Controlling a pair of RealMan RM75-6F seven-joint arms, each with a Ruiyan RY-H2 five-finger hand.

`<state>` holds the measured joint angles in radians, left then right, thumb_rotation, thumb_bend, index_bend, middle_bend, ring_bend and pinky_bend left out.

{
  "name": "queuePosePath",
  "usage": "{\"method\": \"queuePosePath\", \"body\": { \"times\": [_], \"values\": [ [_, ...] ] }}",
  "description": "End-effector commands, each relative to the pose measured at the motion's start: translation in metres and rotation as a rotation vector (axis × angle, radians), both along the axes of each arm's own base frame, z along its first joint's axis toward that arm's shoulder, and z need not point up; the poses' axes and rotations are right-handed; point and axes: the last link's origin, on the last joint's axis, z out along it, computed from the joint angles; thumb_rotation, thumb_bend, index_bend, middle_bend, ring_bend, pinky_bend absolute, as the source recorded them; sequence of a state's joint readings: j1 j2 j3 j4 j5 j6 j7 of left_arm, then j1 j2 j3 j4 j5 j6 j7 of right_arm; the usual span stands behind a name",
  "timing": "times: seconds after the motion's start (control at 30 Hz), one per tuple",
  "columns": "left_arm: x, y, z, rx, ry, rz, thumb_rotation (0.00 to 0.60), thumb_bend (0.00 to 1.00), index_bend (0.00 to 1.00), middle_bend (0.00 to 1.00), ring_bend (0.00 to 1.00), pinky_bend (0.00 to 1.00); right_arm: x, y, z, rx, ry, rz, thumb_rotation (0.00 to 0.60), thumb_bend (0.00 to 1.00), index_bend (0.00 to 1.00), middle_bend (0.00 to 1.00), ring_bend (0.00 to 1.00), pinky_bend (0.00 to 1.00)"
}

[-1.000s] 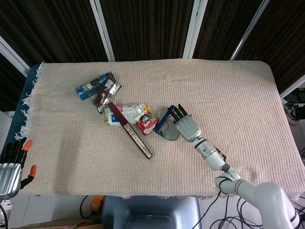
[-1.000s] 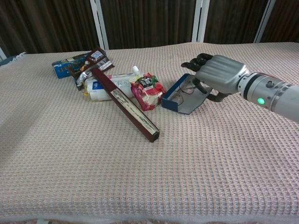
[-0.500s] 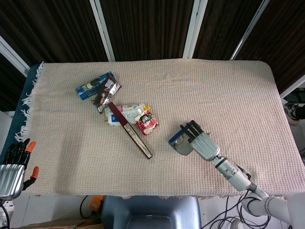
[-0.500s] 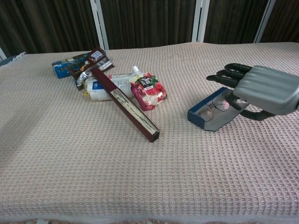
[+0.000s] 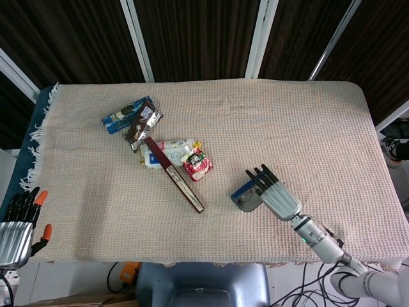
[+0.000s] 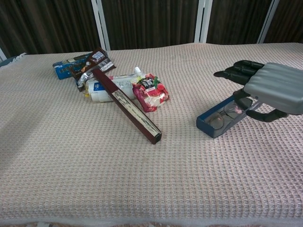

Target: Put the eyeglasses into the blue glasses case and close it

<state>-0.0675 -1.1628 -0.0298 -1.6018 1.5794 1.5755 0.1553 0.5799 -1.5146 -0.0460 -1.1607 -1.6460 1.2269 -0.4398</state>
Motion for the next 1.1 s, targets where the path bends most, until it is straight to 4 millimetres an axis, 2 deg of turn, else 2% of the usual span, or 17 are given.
{"method": "queuePosePath", "body": {
  "times": [0.03, 0.3, 0.6, 0.93, 1.1],
  "values": [
    [-0.001, 0.000, 0.000, 0.000, 0.000, 0.003, 0.600, 0.42, 0.00, 0.00, 0.00, 0.06, 0.009, -0.007, -0.004, 0.003, -0.015, -0.007, 0.600, 0.65, 0.69, 0.09, 0.00, 0.00],
    [-0.003, -0.005, 0.004, 0.009, -0.007, 0.005, 0.600, 0.42, 0.00, 0.00, 0.00, 0.06, 0.032, -0.021, -0.012, 0.013, -0.035, -0.022, 0.600, 0.65, 0.69, 0.09, 0.00, 0.00],
    [-0.003, -0.005, 0.005, 0.010, -0.012, 0.004, 0.600, 0.42, 0.00, 0.00, 0.00, 0.06, 0.039, -0.030, -0.019, 0.017, -0.032, -0.051, 0.600, 0.65, 0.69, 0.09, 0.00, 0.00],
    [-0.004, -0.005, 0.006, 0.005, -0.014, 0.005, 0.600, 0.42, 0.00, 0.00, 0.00, 0.06, 0.054, -0.054, -0.030, 0.000, -0.023, -0.096, 0.600, 0.65, 0.69, 0.09, 0.00, 0.00],
    [-0.004, -0.004, 0.005, 0.004, -0.015, 0.008, 0.600, 0.42, 0.00, 0.00, 0.00, 0.06, 0.059, -0.061, -0.035, -0.004, -0.016, -0.104, 0.600, 0.65, 0.65, 0.09, 0.00, 0.00]
  ]
}}
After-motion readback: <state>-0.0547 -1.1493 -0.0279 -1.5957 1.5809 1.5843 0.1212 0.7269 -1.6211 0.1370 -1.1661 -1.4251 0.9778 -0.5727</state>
